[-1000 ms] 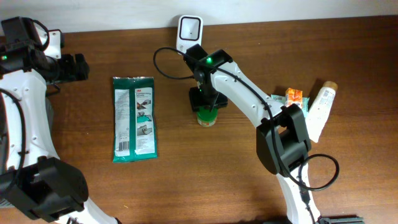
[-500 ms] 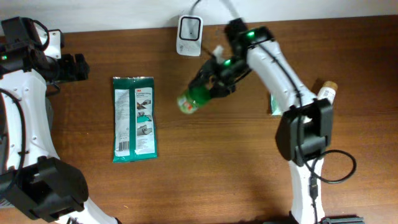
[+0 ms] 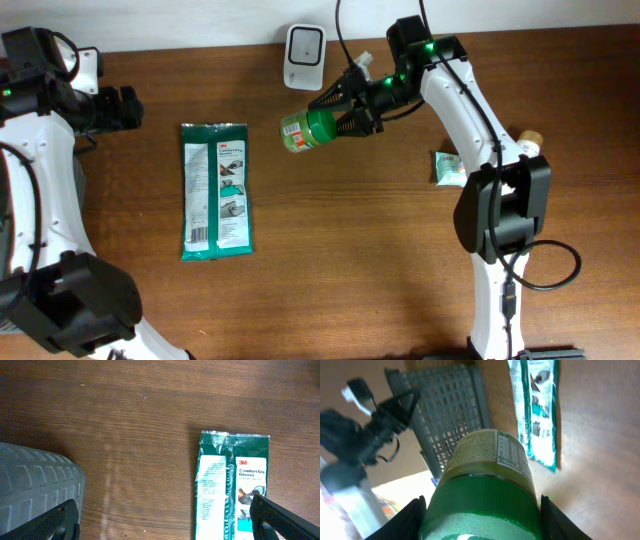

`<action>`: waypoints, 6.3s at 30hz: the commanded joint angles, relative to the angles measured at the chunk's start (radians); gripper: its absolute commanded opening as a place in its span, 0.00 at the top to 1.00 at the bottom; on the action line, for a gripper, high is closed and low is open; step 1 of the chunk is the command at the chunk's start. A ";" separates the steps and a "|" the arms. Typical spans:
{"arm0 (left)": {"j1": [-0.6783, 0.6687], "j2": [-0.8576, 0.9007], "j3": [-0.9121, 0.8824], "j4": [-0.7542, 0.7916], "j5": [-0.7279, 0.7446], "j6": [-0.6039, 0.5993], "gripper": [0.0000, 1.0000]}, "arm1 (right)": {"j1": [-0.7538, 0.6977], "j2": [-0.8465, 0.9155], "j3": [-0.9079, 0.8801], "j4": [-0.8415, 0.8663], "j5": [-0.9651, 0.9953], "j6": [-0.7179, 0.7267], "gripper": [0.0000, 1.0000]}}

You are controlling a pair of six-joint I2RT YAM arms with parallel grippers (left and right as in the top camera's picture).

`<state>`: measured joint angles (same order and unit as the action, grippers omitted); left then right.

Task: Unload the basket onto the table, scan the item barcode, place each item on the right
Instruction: 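Rotate the bottle and present its label to the white scanner, then carry the bottle right and set it down near the scanned items, then reach the right gripper to the green gloves packet and grasp it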

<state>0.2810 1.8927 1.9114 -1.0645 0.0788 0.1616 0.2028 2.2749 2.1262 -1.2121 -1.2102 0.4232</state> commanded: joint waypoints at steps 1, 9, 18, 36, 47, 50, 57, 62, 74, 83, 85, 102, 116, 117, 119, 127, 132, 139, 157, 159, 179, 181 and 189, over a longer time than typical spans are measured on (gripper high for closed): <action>0.005 0.006 0.006 0.002 0.011 0.013 0.01 | 0.013 -0.013 0.027 0.014 -0.056 -0.161 0.54; 0.005 0.006 0.006 0.002 0.011 0.013 0.01 | -0.008 -0.013 0.027 0.016 -0.169 -0.156 0.53; 0.005 0.006 0.006 0.002 0.011 0.013 0.01 | -0.080 -0.013 0.031 0.042 -0.342 -0.062 0.53; 0.005 0.006 0.006 0.002 0.011 0.013 0.01 | 0.127 -0.011 0.030 0.261 1.166 -0.066 0.55; 0.005 0.006 0.006 0.002 0.011 0.013 0.01 | 0.260 0.088 0.028 0.983 1.614 -0.590 0.48; 0.005 0.006 0.006 0.002 0.011 0.013 0.01 | 0.255 0.126 0.028 1.143 1.603 -0.768 0.48; 0.005 0.006 0.006 0.002 0.011 0.013 0.01 | 0.256 0.169 0.028 1.204 1.505 -0.959 0.48; 0.005 0.006 0.006 0.002 0.011 0.013 0.01 | 0.257 0.166 0.029 1.228 1.508 -0.959 0.47; 0.005 0.006 0.006 0.002 0.011 0.013 0.01 | 0.260 -0.032 0.029 0.847 1.501 -0.559 0.48; 0.005 0.006 0.006 0.002 0.011 0.013 0.01 | 0.260 -0.090 0.027 0.219 1.278 -0.473 0.58; 0.005 0.006 0.006 0.002 0.011 0.013 0.01 | 0.260 -0.078 0.023 0.143 1.246 -0.463 0.57; 0.005 0.006 0.006 0.002 0.011 0.013 0.01 | 0.030 0.011 -0.071 0.005 1.131 -0.440 0.58; 0.006 0.006 0.006 0.002 0.011 0.013 0.01 | -0.196 0.011 -0.146 0.002 1.131 -0.441 0.52; 0.005 0.006 0.006 0.002 0.011 0.013 0.01 | -0.205 0.011 -0.146 -0.004 1.131 -0.440 0.51; 0.005 0.006 0.006 0.002 0.011 0.013 0.01 | -0.218 0.011 -0.146 -0.014 1.131 -0.440 0.51; 0.005 0.006 0.006 0.002 0.011 0.013 0.01 | -0.223 0.009 0.019 -0.113 0.977 -0.441 0.34; 0.005 0.006 0.006 0.002 0.011 0.013 0.01 | -0.169 0.009 0.098 -0.200 0.747 -0.441 0.36; 0.005 0.006 0.006 0.002 0.011 0.013 0.01 | 0.012 0.009 0.083 -0.379 0.866 -0.520 0.92; 0.005 0.006 0.006 0.002 0.011 0.013 0.01 | 0.175 0.010 -0.223 -0.291 1.277 -0.187 0.95; 0.005 0.006 0.006 0.002 0.011 0.013 0.01 | 0.164 0.010 -0.232 -0.298 1.279 -0.157 0.95; 0.005 0.006 0.006 0.002 0.011 0.013 0.01 | 0.031 0.009 -0.137 -0.235 1.020 -0.291 0.88; 0.005 0.006 0.006 0.002 0.011 0.013 0.01 | 0.061 0.009 -0.135 -0.145 0.829 -0.322 0.76; 0.005 0.006 0.006 0.002 0.011 0.013 0.01 | 0.258 0.010 -0.140 0.216 0.728 -0.223 0.36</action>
<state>0.2810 1.8927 1.9114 -1.0645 0.0788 0.1616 0.3943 2.2848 1.9736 -1.0710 -0.4259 0.1604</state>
